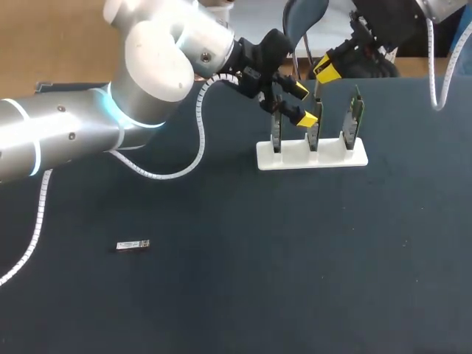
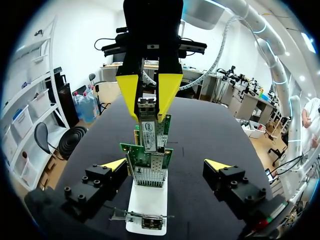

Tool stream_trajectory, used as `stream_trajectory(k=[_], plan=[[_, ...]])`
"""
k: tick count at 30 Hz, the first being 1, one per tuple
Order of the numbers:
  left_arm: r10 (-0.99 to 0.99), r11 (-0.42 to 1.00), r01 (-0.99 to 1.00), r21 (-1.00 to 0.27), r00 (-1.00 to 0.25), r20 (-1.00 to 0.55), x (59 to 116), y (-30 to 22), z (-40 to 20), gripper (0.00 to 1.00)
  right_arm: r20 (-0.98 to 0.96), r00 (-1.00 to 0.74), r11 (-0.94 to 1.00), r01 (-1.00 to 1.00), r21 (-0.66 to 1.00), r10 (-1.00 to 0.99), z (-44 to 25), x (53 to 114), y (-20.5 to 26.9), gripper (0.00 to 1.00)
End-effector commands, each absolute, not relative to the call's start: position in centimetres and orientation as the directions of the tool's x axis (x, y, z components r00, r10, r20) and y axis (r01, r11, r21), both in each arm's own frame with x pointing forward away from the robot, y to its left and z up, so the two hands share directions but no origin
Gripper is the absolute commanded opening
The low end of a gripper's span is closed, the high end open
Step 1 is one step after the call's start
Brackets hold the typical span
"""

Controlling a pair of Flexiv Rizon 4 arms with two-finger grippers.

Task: Pick up the optical module with the left hand, and insert it into the network port with the right hand.

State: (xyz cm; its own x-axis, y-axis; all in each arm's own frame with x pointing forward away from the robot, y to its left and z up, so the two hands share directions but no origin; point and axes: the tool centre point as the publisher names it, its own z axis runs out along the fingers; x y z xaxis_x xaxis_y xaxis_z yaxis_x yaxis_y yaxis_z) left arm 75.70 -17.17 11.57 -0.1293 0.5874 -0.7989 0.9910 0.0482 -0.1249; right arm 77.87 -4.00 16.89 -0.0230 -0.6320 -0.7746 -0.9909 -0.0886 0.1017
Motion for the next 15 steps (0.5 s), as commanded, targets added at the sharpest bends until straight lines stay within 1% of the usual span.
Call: stream_trajectory(k=[1,15], plan=[[0.592,0.047,0.991,-0.129,-0.131,-0.795,75.89,-17.28,11.64,1.0,-0.776,-0.017,-0.09,-0.991,0.095,-0.63,17.07,77.71,-4.02,0.0],[0.592,0.047,0.991,-0.129,-0.131,-0.795,75.89,-17.28,11.64,1.0,-0.766,-0.009,-0.09,-0.992,0.087,-0.643,17.14,77.24,-4.09,0.0]])
